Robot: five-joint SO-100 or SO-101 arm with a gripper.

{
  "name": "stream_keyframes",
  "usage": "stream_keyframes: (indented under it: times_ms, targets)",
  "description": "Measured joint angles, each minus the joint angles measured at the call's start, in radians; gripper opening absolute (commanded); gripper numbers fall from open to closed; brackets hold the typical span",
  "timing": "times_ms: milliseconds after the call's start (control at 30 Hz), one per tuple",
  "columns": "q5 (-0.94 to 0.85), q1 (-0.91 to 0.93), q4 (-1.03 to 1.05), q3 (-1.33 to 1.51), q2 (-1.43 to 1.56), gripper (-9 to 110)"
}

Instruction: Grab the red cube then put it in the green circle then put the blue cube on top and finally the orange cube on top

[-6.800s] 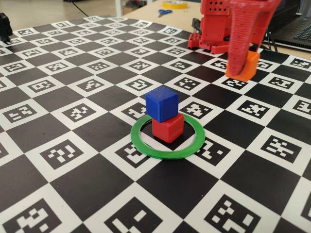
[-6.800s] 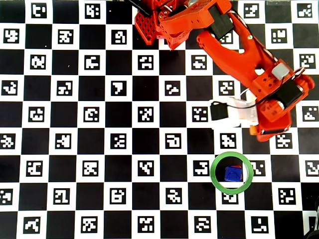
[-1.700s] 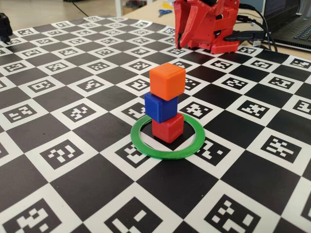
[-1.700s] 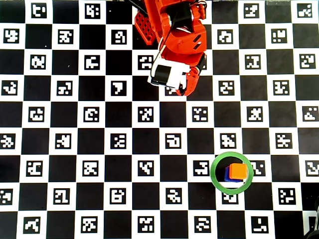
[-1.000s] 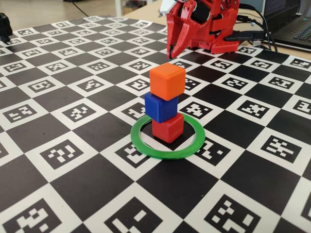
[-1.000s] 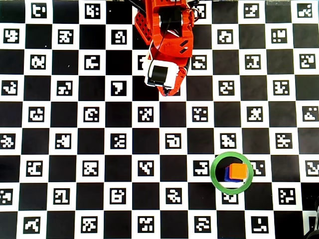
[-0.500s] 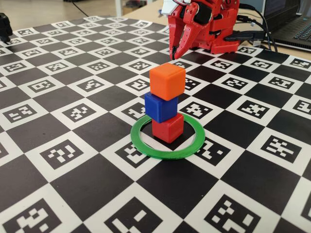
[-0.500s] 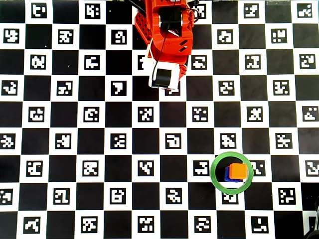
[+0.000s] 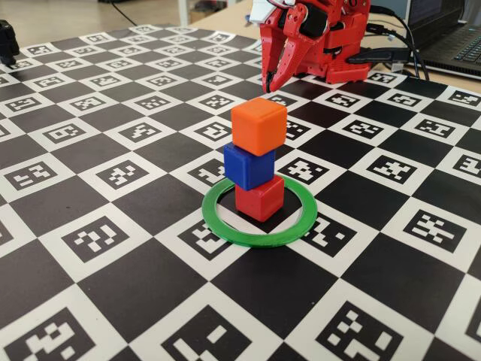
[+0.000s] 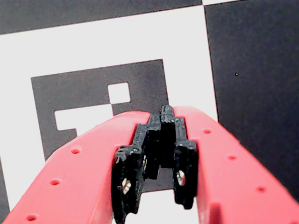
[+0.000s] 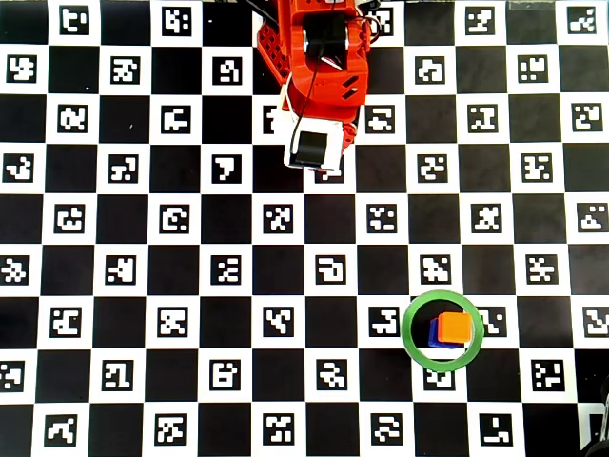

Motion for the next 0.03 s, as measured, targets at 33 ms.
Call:
stream_keyframes:
  times_ms: [33]
  targets:
    - [0.0, 0.0, 0.0, 0.0, 0.0, -6]
